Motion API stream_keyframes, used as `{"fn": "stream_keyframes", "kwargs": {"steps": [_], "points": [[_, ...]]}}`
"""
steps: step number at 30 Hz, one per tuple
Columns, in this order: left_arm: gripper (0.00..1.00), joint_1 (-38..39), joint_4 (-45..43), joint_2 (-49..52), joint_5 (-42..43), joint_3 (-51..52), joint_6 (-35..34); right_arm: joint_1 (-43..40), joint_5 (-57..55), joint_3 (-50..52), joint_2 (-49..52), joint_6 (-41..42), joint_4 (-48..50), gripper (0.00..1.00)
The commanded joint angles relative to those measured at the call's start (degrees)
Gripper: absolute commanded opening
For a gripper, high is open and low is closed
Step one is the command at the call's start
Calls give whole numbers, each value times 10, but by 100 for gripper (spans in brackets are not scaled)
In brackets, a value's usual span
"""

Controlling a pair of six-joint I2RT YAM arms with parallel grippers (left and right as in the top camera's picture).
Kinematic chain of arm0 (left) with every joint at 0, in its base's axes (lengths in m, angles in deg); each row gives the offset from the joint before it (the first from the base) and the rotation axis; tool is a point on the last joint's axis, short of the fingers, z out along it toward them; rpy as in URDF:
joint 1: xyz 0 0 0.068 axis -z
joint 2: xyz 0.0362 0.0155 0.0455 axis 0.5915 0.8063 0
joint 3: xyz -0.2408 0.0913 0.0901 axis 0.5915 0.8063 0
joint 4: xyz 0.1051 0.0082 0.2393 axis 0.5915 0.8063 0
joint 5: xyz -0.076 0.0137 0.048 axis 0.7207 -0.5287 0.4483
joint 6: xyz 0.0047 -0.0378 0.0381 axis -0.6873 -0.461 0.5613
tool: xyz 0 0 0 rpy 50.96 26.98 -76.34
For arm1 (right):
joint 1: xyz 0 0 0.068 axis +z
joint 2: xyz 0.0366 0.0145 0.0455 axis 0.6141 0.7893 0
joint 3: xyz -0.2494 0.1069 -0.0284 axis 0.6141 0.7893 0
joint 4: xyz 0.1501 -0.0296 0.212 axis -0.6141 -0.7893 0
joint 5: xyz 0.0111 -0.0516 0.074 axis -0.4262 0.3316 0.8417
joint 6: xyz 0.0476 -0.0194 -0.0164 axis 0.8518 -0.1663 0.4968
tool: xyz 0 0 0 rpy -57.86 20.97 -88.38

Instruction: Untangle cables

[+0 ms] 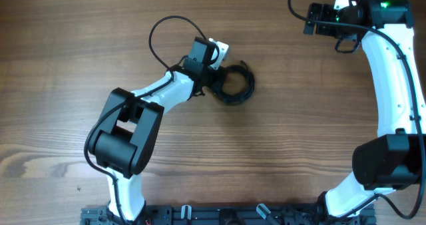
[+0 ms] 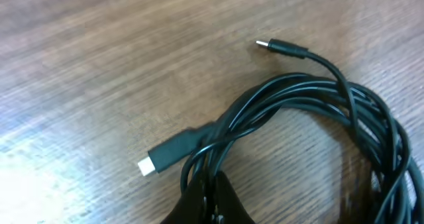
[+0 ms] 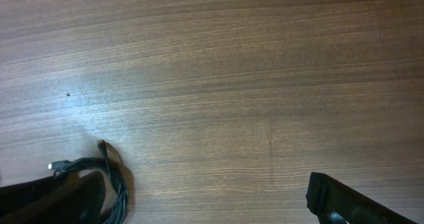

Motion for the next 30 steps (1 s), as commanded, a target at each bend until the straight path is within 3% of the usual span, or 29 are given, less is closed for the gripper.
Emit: {"fn": "stream_keyframes", "kwargs": {"steps": [1,8,14,30], "points": [[4,-7,7,-1,-10,-31,-9,0,-12,-8,9,10,-2,100],[4,-7,16,-27,-10,-33,-7,0,6,-8,9,-12,-3,100],[4,-12,22,-53,-6,-33,11,0,66,-8,9,-78,-7,100],[4,-34,25,-125,-6,-33,23,0,127,17,9,-110,-3,100]]}}
